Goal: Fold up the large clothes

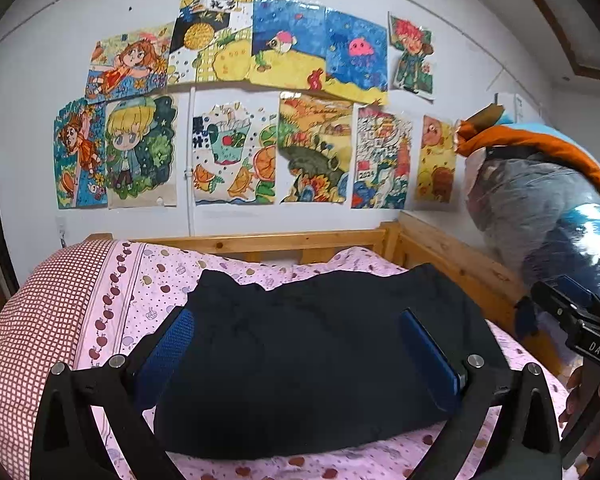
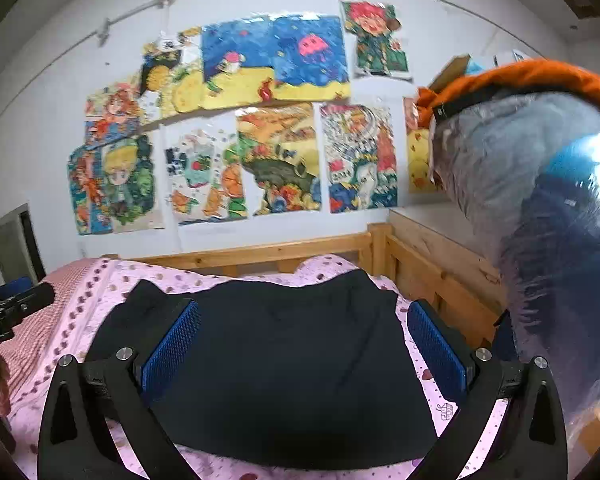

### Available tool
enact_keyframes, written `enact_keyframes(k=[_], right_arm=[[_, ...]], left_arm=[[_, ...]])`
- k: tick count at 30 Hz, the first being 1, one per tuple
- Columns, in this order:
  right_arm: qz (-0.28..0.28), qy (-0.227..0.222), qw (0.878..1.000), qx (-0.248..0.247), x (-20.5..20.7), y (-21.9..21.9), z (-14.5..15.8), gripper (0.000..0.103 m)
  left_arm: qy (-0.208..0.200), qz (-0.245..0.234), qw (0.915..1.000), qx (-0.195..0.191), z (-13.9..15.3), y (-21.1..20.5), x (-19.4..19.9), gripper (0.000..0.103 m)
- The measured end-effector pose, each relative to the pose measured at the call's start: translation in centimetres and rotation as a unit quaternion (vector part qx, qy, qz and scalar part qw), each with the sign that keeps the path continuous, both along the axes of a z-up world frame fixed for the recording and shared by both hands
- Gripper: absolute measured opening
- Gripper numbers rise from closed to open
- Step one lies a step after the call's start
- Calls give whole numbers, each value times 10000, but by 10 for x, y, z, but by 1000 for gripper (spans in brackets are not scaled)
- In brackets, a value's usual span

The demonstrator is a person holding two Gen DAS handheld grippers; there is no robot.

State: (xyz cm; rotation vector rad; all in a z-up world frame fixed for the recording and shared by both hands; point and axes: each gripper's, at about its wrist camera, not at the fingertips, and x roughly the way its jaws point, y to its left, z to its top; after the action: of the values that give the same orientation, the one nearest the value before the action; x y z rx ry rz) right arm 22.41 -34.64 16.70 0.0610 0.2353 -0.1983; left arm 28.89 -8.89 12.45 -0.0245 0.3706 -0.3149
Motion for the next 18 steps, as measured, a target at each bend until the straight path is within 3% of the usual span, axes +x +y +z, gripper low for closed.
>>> enact_keyframes(k=[9, 18], right_arm=[[159, -87, 9993, 314, -46, 21, 1, 101], [81, -66, 9998, 150, -76, 50, 7, 101]], left_arm=[[-41, -141, 9999, 34, 8, 5, -42, 103], [-34, -228, 9997, 6, 12, 20, -82, 103]])
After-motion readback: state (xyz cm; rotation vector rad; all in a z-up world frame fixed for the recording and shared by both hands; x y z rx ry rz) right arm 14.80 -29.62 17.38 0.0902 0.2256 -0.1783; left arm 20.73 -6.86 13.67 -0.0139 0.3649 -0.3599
